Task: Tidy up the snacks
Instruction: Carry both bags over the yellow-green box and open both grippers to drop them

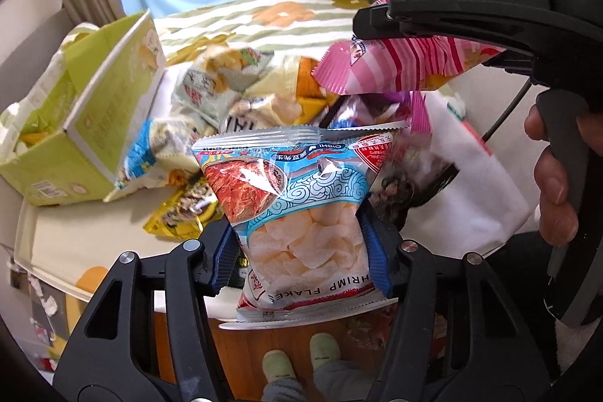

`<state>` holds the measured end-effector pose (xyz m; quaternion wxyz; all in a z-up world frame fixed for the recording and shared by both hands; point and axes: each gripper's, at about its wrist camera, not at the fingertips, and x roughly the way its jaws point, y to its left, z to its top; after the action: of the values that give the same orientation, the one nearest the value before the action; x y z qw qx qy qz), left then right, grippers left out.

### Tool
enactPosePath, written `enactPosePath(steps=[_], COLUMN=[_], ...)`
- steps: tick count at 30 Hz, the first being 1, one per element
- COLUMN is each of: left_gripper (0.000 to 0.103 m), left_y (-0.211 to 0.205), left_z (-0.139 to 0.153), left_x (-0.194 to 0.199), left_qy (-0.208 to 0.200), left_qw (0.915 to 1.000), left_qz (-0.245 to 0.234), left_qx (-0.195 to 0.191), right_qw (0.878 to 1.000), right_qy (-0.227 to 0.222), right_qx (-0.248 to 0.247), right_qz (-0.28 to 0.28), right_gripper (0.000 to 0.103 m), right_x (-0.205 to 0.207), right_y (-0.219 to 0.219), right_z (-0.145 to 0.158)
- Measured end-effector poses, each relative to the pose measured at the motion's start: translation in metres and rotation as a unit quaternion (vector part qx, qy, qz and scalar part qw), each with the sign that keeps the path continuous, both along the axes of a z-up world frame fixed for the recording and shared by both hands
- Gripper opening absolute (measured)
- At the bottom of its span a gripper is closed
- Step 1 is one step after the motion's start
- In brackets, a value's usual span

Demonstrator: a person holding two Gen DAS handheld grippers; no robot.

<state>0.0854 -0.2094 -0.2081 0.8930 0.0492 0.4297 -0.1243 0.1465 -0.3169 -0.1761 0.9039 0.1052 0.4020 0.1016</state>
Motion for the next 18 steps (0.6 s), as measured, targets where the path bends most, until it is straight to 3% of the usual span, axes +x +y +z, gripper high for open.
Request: enactPosePath(steps=[9,18], left_gripper=[0.054,0.053], left_y=[0.031,0.104], left_z=[0.060,0.098], left_x=[0.021,0.058], left_qy=[-0.036,-0.055], left_qw=[0.9984,0.9961], left_qz=[0.021,0.048], left_qx=[-0.038,-0.049], right_qw=[0.999,0.997], right_qy=[-0.031,-0.075], right_qx=[-0.005,-0.011], right_qz=[0.003,0.022], right_gripper=[0.074,0.074], right_x=[0.003,0.029], right_y=[0.008,0.057], right_z=[0.054,0.105])
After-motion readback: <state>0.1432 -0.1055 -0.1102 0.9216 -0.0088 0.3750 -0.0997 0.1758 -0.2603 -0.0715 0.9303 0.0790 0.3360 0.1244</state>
